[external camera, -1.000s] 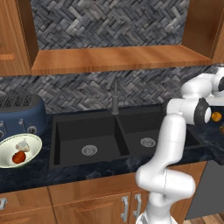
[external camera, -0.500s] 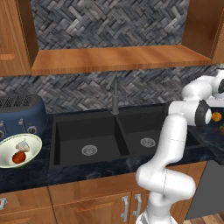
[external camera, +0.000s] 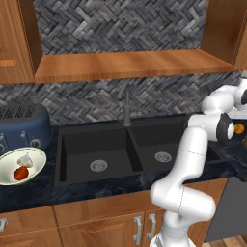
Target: There is a mixed pile of frozen fruits and vegetables on the counter. Locate all the frozen vegetables and place the items in a bowl on the counter. Take all the frozen fruits and defrost them in a running sink.
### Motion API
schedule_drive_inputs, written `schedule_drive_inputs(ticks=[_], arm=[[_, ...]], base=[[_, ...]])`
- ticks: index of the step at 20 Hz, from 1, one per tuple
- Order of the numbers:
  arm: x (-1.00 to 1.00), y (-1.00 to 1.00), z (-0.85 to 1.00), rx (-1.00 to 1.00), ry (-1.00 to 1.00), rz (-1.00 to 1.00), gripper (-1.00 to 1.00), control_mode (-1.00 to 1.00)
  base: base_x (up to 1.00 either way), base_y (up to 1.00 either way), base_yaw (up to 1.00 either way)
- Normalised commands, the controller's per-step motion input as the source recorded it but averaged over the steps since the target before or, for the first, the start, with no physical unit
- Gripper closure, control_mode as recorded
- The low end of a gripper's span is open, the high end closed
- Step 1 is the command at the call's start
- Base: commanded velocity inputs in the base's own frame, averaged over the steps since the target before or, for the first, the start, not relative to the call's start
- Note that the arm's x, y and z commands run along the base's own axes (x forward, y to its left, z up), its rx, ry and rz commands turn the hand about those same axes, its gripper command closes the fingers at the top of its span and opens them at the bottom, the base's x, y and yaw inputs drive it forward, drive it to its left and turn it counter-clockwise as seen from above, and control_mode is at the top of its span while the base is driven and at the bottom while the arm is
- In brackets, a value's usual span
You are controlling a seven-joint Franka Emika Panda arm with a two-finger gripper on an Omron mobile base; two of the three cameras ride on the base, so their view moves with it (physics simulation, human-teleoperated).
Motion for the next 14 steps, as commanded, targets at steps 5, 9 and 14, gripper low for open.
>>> schedule_drive_inputs(ticks=[5,9,14], arm=[[0.07,-0.1,-0.1,0.0,0.0,0.0,-1.0,-1.0],[0.09,-0.09,-0.11,0.0,0.0,0.0,-1.0,-1.0],[0.14,-0.06,-0.09,0.0,0.0,0.0,-1.0,-1.0]], base=[[0.0,0.0,0.0],[0.0,0.0,0.0],[0.0,0.0,0.0]])
